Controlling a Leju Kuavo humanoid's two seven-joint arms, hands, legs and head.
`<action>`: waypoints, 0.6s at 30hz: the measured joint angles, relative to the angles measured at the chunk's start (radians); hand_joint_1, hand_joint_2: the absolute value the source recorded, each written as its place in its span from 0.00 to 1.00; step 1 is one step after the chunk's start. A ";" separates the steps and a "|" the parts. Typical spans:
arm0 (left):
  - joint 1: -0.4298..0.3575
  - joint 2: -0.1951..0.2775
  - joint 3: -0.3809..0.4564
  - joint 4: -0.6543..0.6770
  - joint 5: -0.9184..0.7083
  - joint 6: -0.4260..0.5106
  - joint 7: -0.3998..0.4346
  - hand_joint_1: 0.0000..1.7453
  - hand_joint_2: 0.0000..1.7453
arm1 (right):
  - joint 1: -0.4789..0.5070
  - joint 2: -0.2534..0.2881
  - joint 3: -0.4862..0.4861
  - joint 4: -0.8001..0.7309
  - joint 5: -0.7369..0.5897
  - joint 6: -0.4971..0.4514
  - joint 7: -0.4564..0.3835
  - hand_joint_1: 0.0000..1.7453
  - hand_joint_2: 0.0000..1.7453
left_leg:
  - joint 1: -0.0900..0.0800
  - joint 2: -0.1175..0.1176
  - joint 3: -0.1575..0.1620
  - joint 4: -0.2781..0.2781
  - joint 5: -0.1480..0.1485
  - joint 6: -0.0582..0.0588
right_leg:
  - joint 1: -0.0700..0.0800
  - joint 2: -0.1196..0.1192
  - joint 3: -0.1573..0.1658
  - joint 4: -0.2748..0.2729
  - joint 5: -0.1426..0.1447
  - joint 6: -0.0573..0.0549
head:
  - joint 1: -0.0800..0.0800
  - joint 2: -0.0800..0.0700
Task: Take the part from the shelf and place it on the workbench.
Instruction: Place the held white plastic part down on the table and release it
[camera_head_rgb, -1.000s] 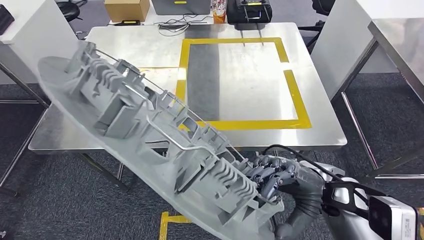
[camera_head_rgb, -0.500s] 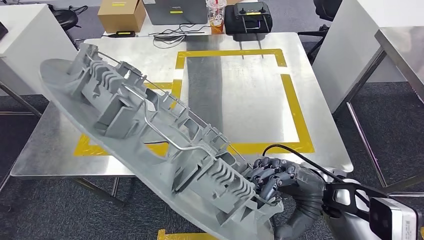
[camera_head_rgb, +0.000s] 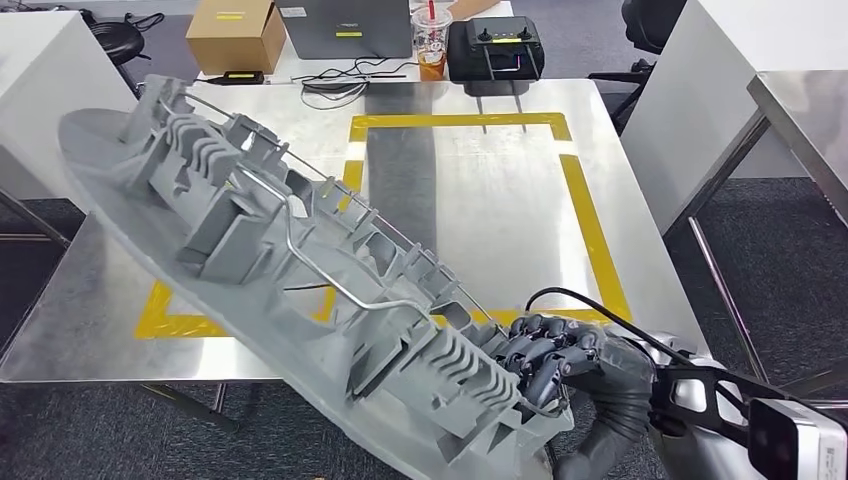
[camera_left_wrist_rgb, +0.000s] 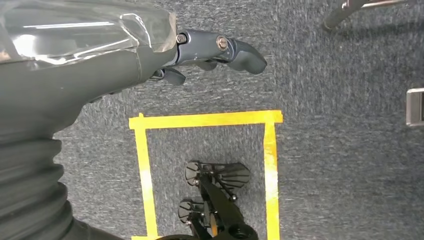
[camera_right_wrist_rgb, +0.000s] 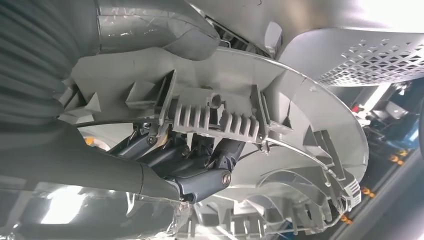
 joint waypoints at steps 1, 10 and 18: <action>-0.001 -0.001 0.000 -0.001 0.000 0.000 -0.001 0.00 1.00 | -0.002 0.000 -0.001 -0.002 0.000 0.000 0.001 0.92 1.00 | 0.003 0.000 0.009 -0.011 0.004 0.003 | 0.001 -0.001 -0.012 0.026 -0.012 0.000 | 0.001 0.000; -0.003 -0.005 0.000 0.002 -0.001 0.005 -0.010 0.00 1.00 | -0.005 -0.006 0.000 -0.004 0.008 -0.009 0.020 0.92 1.00 | 0.003 -0.009 0.031 -0.004 -0.021 0.003 | -0.007 -0.004 -0.105 0.117 0.005 0.032 | 0.003 0.000; -0.003 -0.007 0.000 0.004 0.053 0.013 0.010 0.00 1.00 | -0.029 -0.027 -0.003 0.009 0.201 -0.109 0.049 0.92 1.00 | 0.006 -0.008 -0.007 0.093 -0.090 -0.037 | -0.012 -0.005 -0.041 0.001 0.044 -0.012 | -0.004 0.000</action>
